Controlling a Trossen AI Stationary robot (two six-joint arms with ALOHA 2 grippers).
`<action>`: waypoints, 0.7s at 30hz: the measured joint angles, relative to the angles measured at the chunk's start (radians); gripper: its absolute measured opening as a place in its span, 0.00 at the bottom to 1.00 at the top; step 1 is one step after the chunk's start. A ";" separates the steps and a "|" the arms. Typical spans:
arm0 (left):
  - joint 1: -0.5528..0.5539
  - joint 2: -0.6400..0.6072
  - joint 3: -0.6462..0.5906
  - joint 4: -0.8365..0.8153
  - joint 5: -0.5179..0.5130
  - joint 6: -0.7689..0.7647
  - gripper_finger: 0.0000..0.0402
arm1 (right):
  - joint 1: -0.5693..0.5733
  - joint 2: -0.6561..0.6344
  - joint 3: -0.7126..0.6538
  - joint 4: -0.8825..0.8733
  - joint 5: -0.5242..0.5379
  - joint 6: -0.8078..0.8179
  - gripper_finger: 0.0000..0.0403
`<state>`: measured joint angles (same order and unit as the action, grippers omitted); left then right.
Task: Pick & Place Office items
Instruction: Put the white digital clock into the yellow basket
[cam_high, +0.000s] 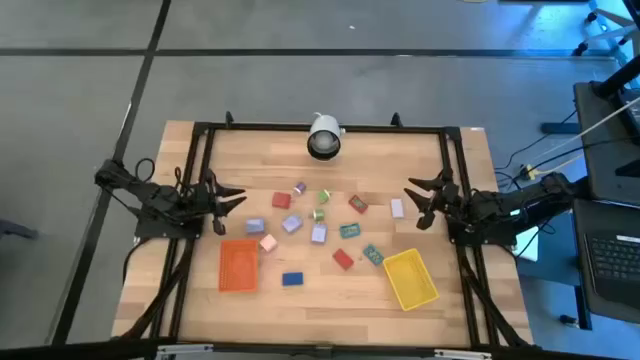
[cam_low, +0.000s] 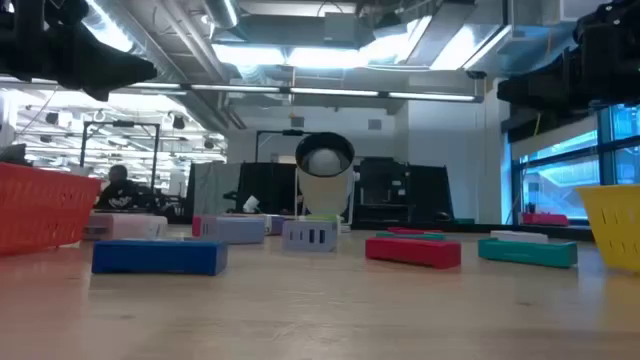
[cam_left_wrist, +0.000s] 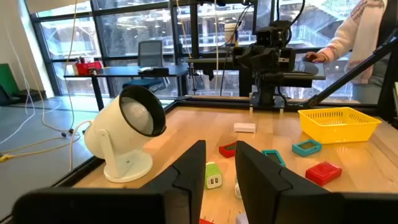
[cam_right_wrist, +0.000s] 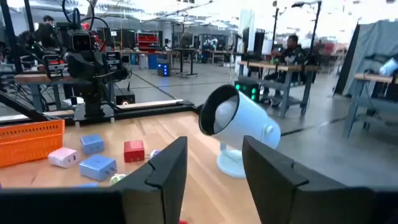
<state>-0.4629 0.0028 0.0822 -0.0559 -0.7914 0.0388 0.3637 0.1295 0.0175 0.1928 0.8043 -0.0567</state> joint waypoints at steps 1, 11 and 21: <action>0.000 0.000 0.000 0.000 0.000 0.000 0.21 | 0.000 0.000 0.000 -0.007 0.000 0.020 0.38; 0.000 0.000 0.000 0.000 0.000 0.001 0.21 | 0.000 0.000 0.000 -0.041 0.000 0.166 0.38; 0.000 0.000 0.000 0.000 0.000 0.033 0.21 | 0.000 0.000 0.000 -0.044 0.000 0.221 0.38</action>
<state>-0.4625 0.0025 0.0822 -0.0559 -0.7914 0.0716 0.3637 0.1295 0.0177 0.1490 0.8043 0.1642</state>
